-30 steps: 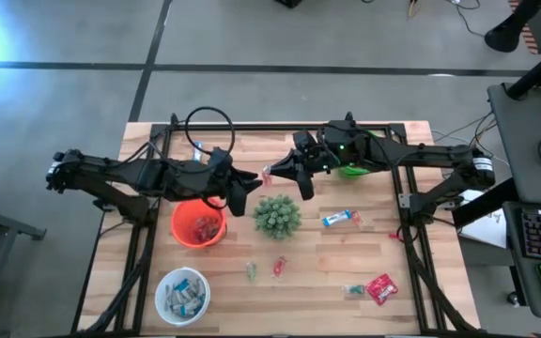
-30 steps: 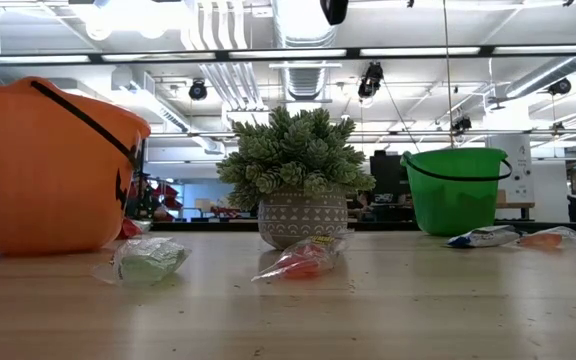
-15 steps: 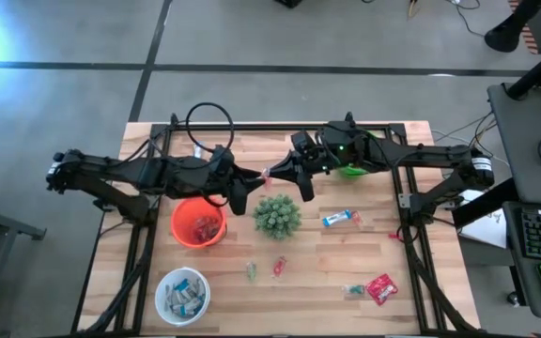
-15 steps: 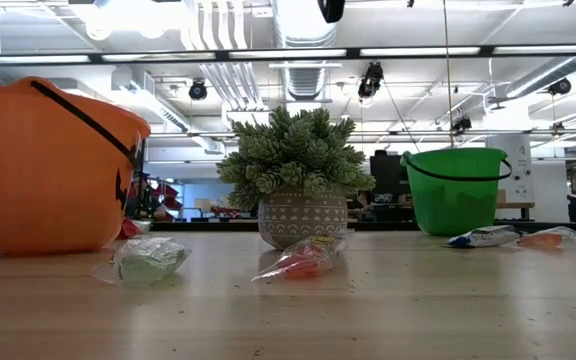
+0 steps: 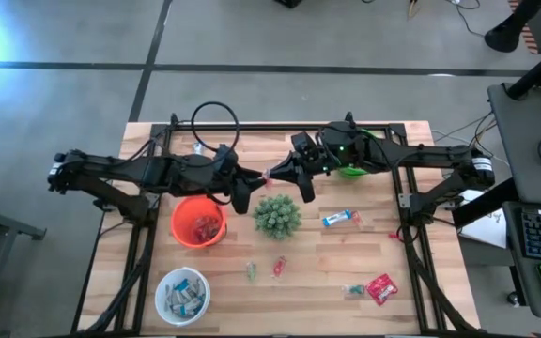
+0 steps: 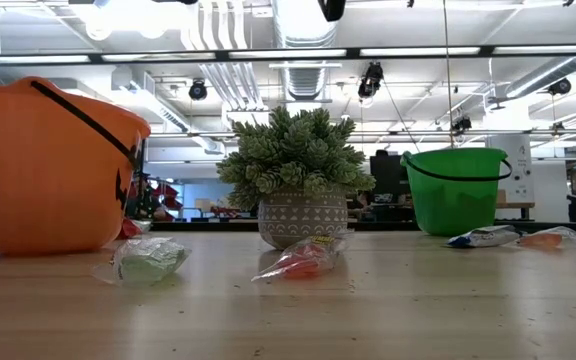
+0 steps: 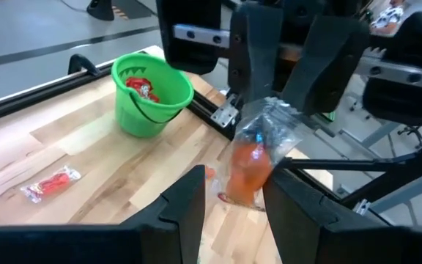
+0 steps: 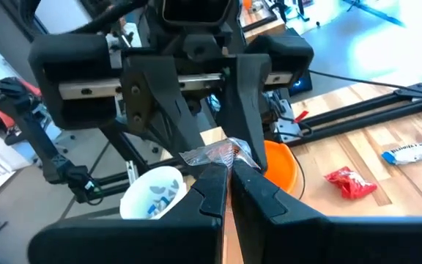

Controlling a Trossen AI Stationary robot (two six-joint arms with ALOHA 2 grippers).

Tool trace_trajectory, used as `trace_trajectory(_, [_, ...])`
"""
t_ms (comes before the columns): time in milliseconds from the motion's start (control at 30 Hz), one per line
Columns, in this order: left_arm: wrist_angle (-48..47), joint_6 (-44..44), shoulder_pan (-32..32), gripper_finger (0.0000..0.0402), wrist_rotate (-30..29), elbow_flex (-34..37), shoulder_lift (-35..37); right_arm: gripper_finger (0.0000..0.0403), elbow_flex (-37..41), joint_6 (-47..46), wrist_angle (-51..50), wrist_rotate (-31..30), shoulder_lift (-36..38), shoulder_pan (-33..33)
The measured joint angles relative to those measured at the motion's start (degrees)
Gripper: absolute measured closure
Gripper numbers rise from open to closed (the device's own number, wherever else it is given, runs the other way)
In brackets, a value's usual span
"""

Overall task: Sort candy
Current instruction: Put the orange gummy into the orange bucket

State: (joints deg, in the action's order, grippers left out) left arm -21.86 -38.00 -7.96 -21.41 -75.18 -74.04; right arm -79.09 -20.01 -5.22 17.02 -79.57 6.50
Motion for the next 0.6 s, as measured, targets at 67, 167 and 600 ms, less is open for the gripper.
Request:
trace_trajectory(67, [0.02,0.03,0.17,0.0283,0.00,0.00,-0.58,0.0394,0.00,0.02,-0.04,0.00,-0.13,0.02])
trace_trajectory(167, [0.33,1.31,0.30,0.0285,0.00,0.00,-1.30,0.0394,0.00,0.02,-0.11,0.00,-0.17,0.01])
trace_trajectory(600, [2.35,10.63,0.30,0.0392,3.06,0.00,-1.86,0.0394,0.00,0.06,-0.08,0.16,-0.15,0.01])
